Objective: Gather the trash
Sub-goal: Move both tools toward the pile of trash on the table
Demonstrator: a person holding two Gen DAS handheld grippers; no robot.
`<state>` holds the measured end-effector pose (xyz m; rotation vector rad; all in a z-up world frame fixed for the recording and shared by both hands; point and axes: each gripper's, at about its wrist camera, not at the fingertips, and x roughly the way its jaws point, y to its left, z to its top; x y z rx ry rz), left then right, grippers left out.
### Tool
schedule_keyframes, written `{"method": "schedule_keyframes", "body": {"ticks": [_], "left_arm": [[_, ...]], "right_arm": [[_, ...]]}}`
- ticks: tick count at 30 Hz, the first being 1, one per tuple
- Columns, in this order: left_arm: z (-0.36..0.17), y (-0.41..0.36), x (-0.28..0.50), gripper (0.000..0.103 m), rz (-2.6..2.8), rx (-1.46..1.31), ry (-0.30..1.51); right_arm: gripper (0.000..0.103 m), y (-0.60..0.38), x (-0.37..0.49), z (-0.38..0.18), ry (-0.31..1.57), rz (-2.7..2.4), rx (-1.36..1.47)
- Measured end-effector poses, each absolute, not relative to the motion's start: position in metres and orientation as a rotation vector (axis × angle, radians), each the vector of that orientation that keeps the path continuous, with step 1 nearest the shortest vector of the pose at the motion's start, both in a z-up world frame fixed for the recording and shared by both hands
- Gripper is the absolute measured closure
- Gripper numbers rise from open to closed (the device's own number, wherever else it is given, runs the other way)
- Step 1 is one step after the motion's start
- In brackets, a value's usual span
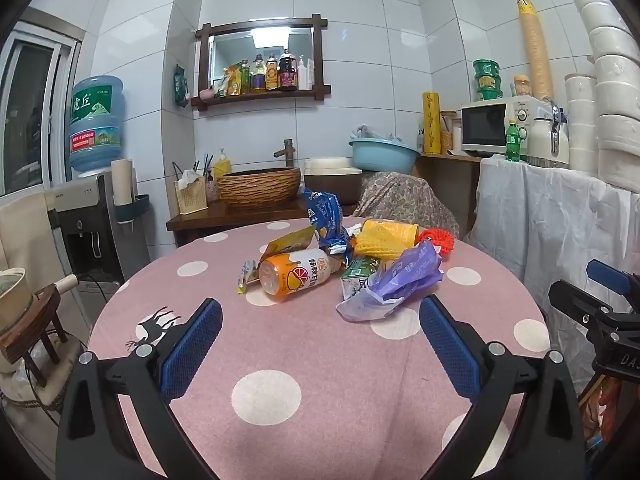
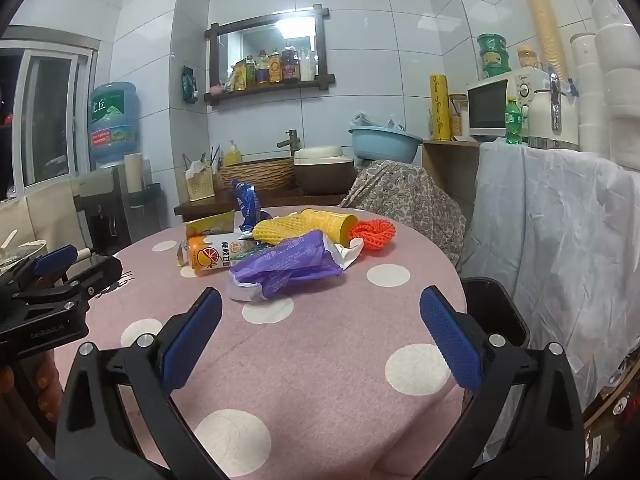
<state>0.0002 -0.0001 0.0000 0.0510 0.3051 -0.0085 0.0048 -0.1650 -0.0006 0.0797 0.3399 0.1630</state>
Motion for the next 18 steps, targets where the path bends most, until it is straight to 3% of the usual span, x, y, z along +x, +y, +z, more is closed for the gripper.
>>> {"method": "schedule_keyframes", "body": {"ticks": [18], "left_arm": [[-0.0019,-0.0079,0.001,0.005,-0.012,0.058,0.303]], "right_arm": [[0.005,-0.1649,0.0066,-0.0009,0.35,0.138,0.072]]}}
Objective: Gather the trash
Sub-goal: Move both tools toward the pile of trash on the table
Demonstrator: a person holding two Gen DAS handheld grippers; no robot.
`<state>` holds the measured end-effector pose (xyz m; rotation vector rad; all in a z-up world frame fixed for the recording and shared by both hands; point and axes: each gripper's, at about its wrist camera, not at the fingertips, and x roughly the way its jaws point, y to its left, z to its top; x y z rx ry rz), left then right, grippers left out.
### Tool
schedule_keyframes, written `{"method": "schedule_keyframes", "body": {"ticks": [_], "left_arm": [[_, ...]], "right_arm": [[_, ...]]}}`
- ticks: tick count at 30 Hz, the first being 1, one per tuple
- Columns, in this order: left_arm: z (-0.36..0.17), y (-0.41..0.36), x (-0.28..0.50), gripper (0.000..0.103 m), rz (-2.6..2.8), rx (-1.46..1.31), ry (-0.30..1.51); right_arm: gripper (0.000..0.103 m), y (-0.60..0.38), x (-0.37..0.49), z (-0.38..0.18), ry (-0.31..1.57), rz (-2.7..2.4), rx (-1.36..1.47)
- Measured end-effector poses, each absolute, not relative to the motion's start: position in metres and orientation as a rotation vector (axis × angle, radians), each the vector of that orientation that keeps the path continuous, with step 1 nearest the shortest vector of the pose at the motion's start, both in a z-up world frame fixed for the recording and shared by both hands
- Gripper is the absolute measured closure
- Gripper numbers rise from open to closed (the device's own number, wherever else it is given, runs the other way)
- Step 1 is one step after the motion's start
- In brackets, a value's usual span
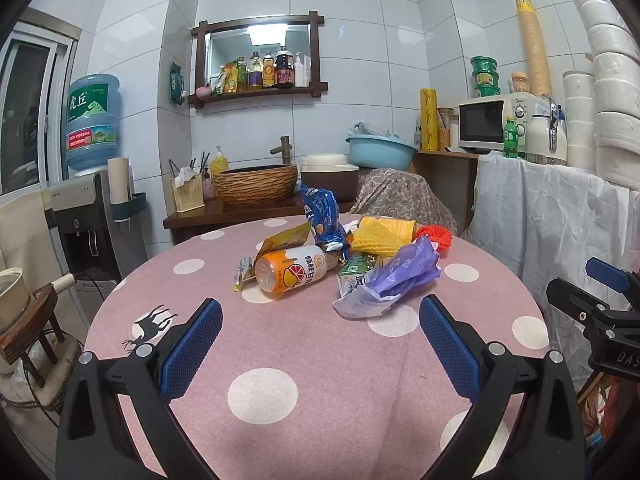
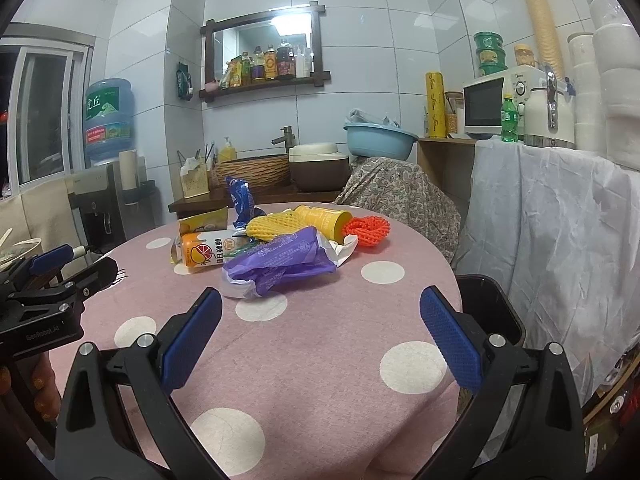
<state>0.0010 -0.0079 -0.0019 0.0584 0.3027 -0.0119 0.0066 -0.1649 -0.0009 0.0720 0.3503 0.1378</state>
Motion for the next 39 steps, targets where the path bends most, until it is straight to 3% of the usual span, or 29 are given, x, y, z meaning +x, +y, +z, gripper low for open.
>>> {"method": "schedule_keyframes", "body": {"ticks": [26,39], "left_arm": [[-0.01,-0.006,0.006,0.005,-0.023,0.069,0.321],[-0.022,0.004,0.022,0.005,-0.07,0.048,0.468]], "right_arm": [[0.005,-0.162,0.011,-0.002,0.36,0.144,0.056],[0.005,-0.163,0.023,-0.009,0.402,0.162,0.029]]}}
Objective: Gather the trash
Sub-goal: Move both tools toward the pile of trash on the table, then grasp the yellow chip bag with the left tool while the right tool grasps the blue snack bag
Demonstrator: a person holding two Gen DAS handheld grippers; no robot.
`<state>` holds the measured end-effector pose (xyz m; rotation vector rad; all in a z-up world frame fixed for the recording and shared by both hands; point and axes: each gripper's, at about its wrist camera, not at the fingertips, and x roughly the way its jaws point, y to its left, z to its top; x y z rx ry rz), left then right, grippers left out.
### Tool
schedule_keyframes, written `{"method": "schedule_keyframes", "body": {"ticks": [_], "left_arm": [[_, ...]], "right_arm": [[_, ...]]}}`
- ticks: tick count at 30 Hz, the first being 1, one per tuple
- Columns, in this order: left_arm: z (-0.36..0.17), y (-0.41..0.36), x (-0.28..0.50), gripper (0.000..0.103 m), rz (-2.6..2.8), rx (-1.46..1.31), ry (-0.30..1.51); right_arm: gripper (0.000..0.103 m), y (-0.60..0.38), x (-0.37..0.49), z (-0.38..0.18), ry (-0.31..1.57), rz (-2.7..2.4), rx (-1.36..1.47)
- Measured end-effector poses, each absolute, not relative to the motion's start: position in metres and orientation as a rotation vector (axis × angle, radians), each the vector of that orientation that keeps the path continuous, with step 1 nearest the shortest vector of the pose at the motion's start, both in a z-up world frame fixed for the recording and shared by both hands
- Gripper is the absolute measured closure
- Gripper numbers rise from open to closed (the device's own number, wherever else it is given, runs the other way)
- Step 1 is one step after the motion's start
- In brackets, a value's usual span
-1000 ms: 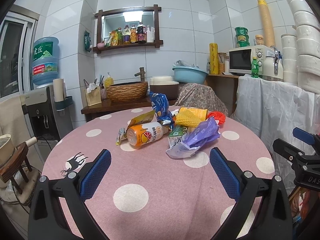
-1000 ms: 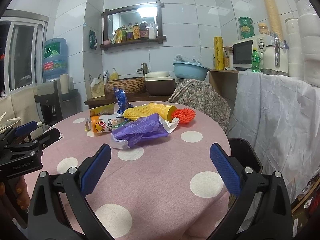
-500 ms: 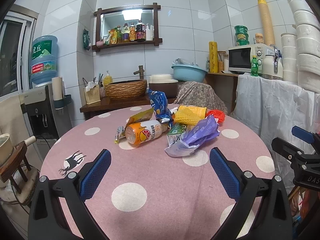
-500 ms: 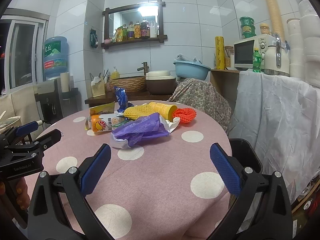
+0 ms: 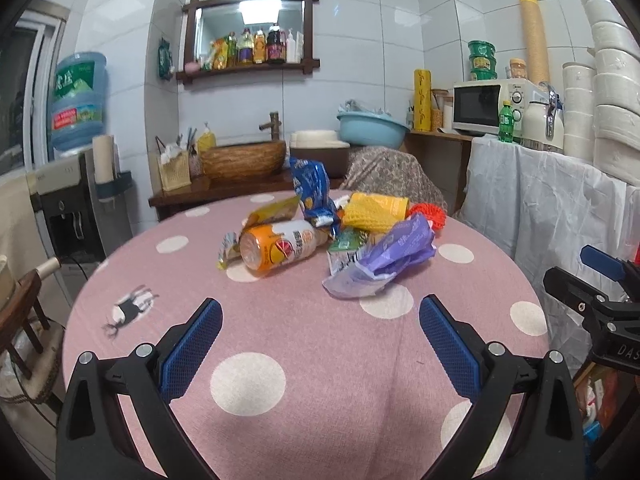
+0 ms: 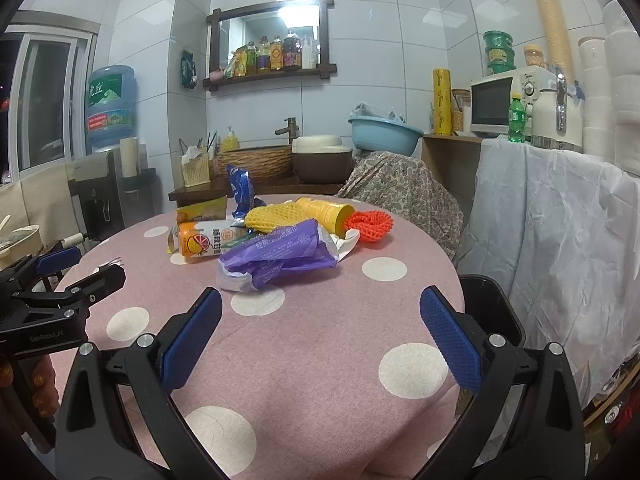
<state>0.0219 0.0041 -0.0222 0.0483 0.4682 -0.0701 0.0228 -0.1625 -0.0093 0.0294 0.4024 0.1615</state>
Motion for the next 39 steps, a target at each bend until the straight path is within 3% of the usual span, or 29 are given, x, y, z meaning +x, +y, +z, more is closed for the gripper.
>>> {"method": "schedule_keyframes", "body": {"ticks": [11,20,34,37,39], "left_arm": [[-0.034,0.042,0.068,0.005,-0.131,-0.005,0.537],[-0.003,0.074,0.143,0.008,-0.141,0.071,0.53],[-0.009,0.065,0.25,0.042,-0.202,0.23,0.732],[-0.012,0.062,0.257,0.054,-0.195,0.278,0.749],[-0.013,0.064,0.264,0.068,-0.199,0.277,0.771]], "right_arm": [[0.005,-0.142,0.067,-0.025,0.522,0.305,-0.019],[0.005,-0.121,0.095,-0.018,0.511,0.375,-0.042],[0.005,-0.115,0.106,-0.019,0.535,0.408,-0.055],[0.005,-0.113,0.112,-0.018,0.536,0.419,-0.068],[0.005,-0.109,0.119,-0.016,0.542,0.445,-0.074]]}}
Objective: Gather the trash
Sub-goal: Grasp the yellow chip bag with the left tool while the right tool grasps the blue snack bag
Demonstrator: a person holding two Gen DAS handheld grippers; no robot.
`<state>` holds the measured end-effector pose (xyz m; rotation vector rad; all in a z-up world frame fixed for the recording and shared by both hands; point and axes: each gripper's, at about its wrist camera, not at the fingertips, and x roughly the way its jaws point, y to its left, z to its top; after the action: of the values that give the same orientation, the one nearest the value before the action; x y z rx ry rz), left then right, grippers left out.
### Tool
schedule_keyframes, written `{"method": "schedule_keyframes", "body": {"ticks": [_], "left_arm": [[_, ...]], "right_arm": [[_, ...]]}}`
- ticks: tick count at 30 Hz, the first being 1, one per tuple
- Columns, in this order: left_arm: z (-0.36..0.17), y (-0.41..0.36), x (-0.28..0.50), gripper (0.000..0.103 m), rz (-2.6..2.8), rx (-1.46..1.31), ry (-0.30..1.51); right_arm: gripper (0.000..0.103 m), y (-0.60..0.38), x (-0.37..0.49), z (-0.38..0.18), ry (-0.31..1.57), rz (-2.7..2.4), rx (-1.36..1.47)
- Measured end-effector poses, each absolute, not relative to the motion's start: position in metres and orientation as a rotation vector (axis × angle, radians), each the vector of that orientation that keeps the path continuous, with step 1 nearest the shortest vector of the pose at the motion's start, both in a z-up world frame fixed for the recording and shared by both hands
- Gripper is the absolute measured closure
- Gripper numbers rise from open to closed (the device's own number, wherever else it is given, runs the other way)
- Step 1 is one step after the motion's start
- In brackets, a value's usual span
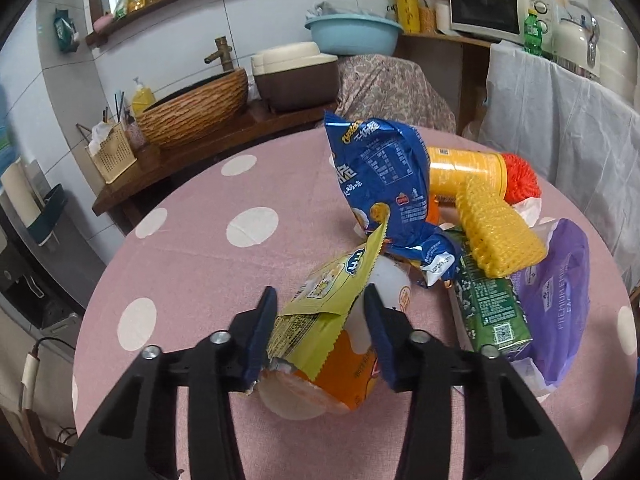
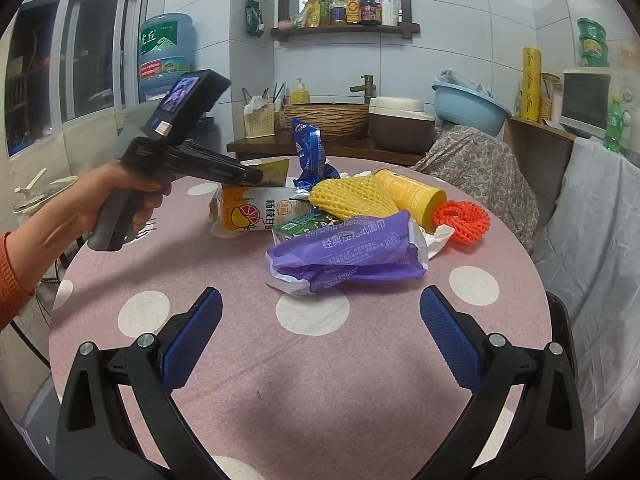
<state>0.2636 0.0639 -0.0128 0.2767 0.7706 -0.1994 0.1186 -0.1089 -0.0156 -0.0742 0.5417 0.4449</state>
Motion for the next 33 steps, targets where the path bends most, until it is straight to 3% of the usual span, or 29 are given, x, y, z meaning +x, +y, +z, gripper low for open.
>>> {"method": "schedule_keyframes", "body": {"ticks": [3,9,19,27,29,31,33], "left_arm": [[-0.013,0.069,0.272,0.089,-0.193,0.258,0.792],[-0.005,0.092,0.28,0.099,-0.167,0.162,0.782],[0.003,0.124,0.285,0.1,-0.124,0.043,0.771],[0.003,0.145,0.28,0.1,-0.103,-0.007,0.762],[0.002,0.147,0.279,0.1,-0.105,-0.011,0.762],[0.0,0.148,0.278,0.1,-0.106,-0.011,0.761],[0.0,0.149,0.277,0.1,-0.108,-0.013,0.761]], "right_arm": [[0.005,-0.099,0.13,-0.005,0.519,0.506,-0.082],[0.005,-0.078,0.167,0.016,0.481,0.561,-0.127],[0.005,-0.03,0.303,0.042,0.596,0.573,-0.128],[0.005,0.017,0.368,0.018,0.76,0.538,-0.24],[0.012,0.024,0.375,0.01,0.785,0.514,-0.28],[0.034,0.028,0.38,0.002,0.823,0.518,-0.3],[0.049,0.028,0.384,-0.003,0.85,0.522,-0.299]]}}
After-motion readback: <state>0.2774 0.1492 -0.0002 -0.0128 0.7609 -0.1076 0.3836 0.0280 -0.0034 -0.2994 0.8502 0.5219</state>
